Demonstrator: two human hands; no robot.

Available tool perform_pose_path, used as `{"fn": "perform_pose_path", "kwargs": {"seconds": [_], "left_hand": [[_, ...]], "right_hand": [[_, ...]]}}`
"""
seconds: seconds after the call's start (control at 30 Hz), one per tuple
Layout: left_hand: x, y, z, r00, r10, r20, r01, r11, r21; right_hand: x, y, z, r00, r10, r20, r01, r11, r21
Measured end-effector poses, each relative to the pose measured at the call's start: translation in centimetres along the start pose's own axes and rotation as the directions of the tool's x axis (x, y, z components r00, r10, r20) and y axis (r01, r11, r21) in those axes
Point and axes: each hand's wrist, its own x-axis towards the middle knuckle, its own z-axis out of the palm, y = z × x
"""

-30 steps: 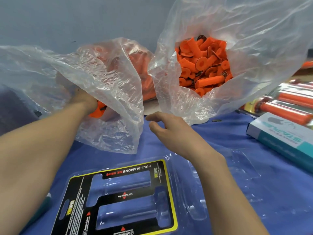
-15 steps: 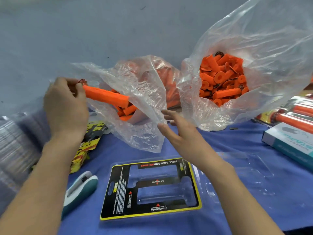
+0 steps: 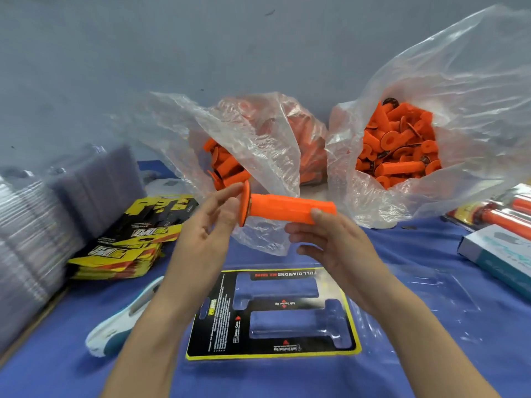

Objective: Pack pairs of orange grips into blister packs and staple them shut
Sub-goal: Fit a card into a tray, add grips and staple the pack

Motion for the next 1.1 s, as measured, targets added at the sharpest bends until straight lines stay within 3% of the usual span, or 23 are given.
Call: {"fn": "perform_pose_path", "kwargs": {"seconds": [0.1,0.23,0.47,0.57,0.67,0.77,0.9,1.1], "left_hand": [[-0.6,-0.2,0.6,0.992,-0.004,0.126,0.031,0.977,-0.212],[-1.2,0.0,0.9,0.985,0.039,0.166,-0.002,0.976,-0.216],[-1.6,0.1,0.7,0.989,0.015,0.147,0.018,0.975,-0.220],[-1.7,0.1,1.1,0.986,-0.098,0.135,0.141,0.923,-0.358],[-2.2,0.0,1.3,0.948,-0.186,0.259,0.288,0.851,-0.440],[-2.5,0.0,1.3,0.915,-0.191,0.356,0.318,0.884,-0.344],[-2.2,-0.2,0.7,0.936,-0.189,0.296,0.237,0.962,-0.138],[-2.2,0.2,1.4,0.918,-0.179,0.353,0.323,0.855,-0.406]], "right_hand": [[0.0,-0.1,0.4,0.977,0.210,-0.047,-0.203,0.972,0.118],[-0.2,-0.1,0.7,0.946,0.317,-0.072,-0.303,0.940,0.160],[-0.5,0.1,0.9,0.942,0.335,-0.031,-0.324,0.928,0.182],[-0.7,0.3,0.8,0.946,0.325,-0.005,-0.316,0.925,0.211],[-0.7,0.5,0.6,0.953,0.303,-0.020,-0.286,0.918,0.276],[-0.7,0.9,0.6,0.951,0.305,-0.049,-0.281,0.920,0.274],[-0.6,0.9,0.5,0.951,0.298,-0.086,-0.267,0.928,0.259],[-0.5,1.0,0.6,0.957,0.288,-0.030,-0.261,0.904,0.339]]}}
